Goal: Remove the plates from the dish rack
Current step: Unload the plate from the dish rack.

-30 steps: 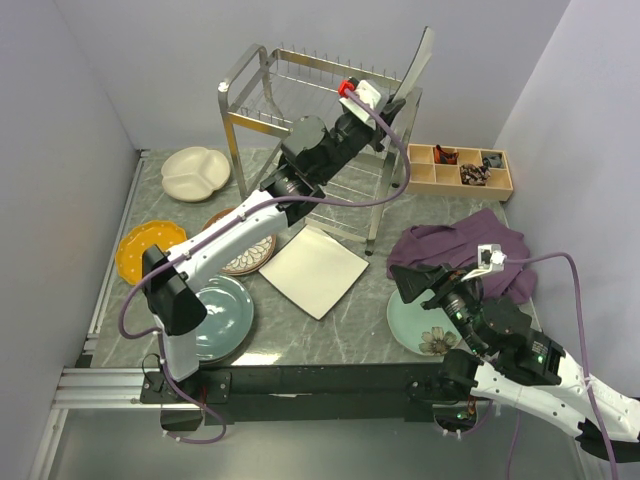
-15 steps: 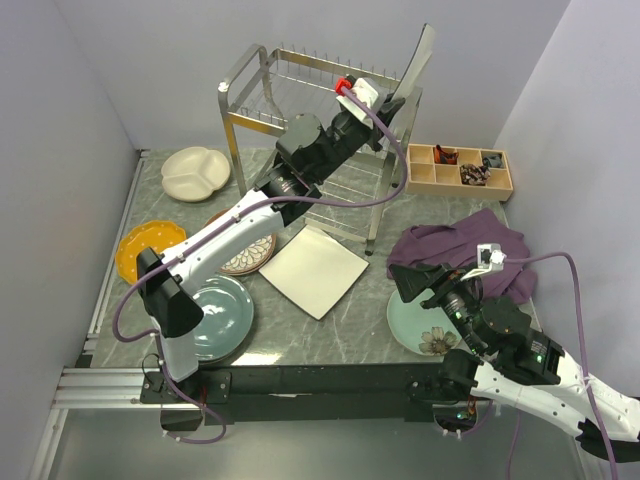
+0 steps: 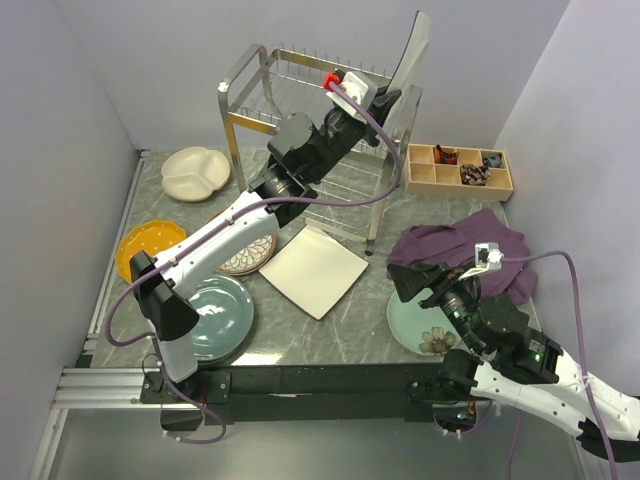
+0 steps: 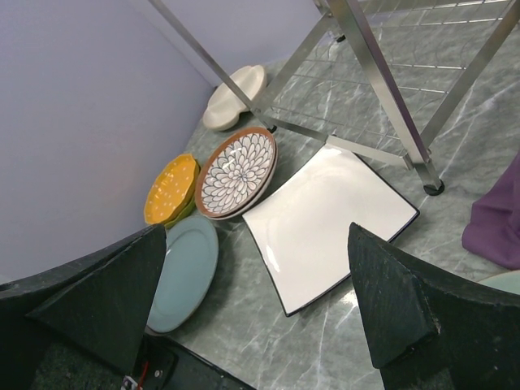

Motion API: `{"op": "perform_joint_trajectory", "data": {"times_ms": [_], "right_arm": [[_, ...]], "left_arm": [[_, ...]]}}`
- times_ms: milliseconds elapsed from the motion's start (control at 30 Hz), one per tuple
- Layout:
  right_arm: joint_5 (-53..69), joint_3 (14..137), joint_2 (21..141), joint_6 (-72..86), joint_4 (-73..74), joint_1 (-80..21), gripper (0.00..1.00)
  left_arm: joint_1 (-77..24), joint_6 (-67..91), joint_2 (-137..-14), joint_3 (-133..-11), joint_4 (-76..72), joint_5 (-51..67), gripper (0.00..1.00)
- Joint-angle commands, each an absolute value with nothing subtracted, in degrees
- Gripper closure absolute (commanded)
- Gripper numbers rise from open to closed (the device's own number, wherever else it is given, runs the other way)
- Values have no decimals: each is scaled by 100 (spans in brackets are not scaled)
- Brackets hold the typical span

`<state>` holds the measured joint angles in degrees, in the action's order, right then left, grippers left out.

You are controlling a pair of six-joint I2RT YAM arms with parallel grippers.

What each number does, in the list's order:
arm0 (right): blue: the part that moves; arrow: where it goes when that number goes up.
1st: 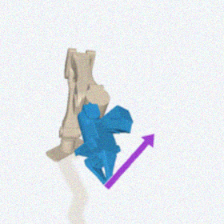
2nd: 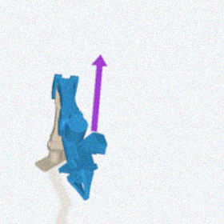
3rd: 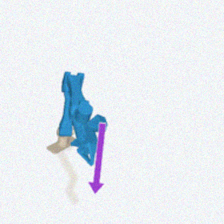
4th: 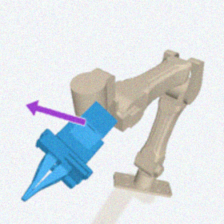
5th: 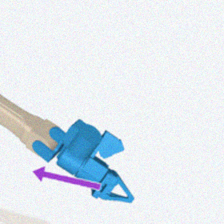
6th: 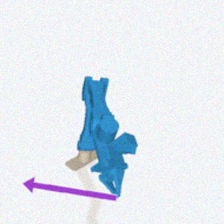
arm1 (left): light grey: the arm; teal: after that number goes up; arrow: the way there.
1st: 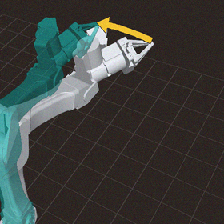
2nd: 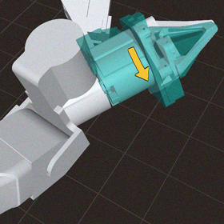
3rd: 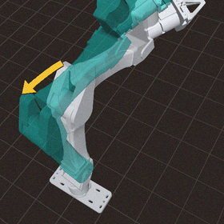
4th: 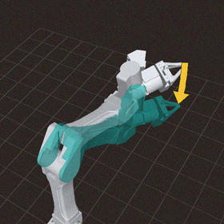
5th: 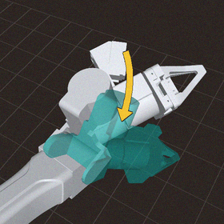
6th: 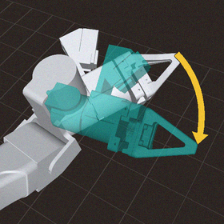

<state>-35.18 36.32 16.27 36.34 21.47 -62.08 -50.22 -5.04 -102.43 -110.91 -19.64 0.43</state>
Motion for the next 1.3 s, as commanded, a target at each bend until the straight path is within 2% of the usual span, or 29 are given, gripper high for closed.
{"op": "perform_joint_trajectory", "data": {"times_ms": [0, 533, 1267], "right_arm": [[-3648, 3709, 1740, 3560, 1916, -6205, 2], [-3630, 3683, 1793, 3568, 1881, -6205, 2], [-3630, 3674, 1872, 3551, 1837, -6205, 2]], "left_arm": [[-5027, -711, -9633, -11566, -3419, 114, 99], [-5027, -1195, -9501, -11751, -2989, 896, 99], [-5036, -2540, -9431, -12120, -1899, 1151, 99]]}}
